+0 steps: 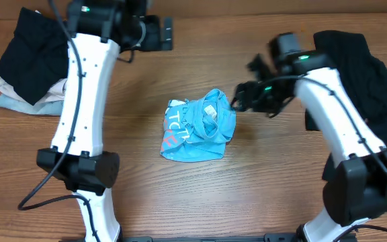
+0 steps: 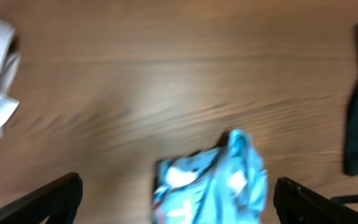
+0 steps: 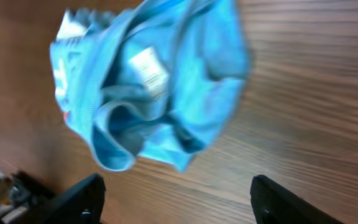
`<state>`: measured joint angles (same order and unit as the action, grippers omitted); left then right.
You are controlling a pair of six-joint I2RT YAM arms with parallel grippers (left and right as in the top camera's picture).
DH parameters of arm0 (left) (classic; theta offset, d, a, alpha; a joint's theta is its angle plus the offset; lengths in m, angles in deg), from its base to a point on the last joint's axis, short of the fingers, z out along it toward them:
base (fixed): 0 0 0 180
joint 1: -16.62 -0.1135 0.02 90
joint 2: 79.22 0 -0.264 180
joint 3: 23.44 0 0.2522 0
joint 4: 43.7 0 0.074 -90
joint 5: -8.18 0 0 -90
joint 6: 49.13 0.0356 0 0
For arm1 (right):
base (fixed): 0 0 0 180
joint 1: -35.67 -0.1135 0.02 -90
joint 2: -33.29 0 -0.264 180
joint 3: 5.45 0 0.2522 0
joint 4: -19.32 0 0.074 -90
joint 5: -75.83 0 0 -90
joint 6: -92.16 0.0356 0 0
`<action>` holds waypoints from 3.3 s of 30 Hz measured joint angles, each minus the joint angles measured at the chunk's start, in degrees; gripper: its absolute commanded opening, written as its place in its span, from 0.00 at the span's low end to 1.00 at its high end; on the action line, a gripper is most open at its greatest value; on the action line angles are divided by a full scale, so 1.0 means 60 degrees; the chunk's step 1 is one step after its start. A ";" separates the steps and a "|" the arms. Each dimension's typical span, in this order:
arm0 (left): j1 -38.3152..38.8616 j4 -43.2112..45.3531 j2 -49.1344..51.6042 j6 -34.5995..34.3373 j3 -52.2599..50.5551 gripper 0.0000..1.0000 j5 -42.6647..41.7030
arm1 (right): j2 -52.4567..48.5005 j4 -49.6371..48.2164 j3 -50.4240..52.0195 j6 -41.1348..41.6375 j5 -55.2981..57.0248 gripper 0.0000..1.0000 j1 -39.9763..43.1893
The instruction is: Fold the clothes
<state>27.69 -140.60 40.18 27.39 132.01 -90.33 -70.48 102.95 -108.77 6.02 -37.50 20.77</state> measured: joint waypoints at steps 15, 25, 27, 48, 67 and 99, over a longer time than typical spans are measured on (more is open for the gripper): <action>-0.0299 -0.0186 0.0000 0.0528 0.0004 1.00 0.0025 | 0.0000 -0.2106 0.2302 0.0889 0.0506 0.24 -0.1577; -0.0299 -0.0506 0.0029 0.0550 0.0000 1.00 0.0029 | 0.0000 -0.3002 0.2430 0.1184 0.0492 0.44 -0.1577; -0.0299 -0.0510 0.0055 0.0568 0.0004 1.00 0.0076 | 0.0000 -0.3209 0.2430 0.1231 0.0415 0.29 -0.1577; -0.0299 -0.1096 0.0109 0.0987 0.0000 1.00 0.0266 | 0.0062 -0.0302 0.3942 0.3246 0.1494 0.04 -0.1596; 0.1708 -0.1581 0.0113 0.1107 -0.1814 1.00 0.0313 | 0.0189 0.0342 -0.0233 0.2626 0.1891 1.00 0.1581; 0.2572 0.6357 -0.0229 0.3716 -1.0054 1.00 0.6422 | 0.0284 0.0040 -0.0397 0.2098 0.1963 1.00 0.2408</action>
<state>43.12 -102.46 38.80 49.69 71.69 -51.80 -68.77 103.19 -111.16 18.61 -25.72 35.22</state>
